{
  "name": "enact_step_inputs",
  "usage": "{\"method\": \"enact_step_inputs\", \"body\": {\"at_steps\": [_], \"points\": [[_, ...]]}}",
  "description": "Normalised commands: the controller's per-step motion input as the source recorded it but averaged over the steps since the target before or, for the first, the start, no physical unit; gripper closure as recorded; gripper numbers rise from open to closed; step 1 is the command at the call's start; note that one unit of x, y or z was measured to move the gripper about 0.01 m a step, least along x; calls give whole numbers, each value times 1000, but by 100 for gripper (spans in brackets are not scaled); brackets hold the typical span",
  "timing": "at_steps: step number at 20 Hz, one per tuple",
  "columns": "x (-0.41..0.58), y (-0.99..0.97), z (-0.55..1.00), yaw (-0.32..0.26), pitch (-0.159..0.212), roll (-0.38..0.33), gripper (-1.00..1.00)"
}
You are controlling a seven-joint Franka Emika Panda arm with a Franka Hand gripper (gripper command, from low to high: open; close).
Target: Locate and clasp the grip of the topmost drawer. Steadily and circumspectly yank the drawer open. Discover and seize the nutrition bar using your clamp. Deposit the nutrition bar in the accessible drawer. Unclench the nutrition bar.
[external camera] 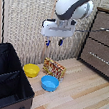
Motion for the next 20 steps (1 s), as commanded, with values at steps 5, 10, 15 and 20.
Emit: {"method": "enact_step_inputs", "body": {"at_steps": [5,10,15,20], "points": [[45,-78,579,144,0,-124,-100],[5,-185,620,139,-4,-133,-100],[0,-218,275,134,-21,-226,-100],[-8,-246,17,146,-49,-290,-100]]}}
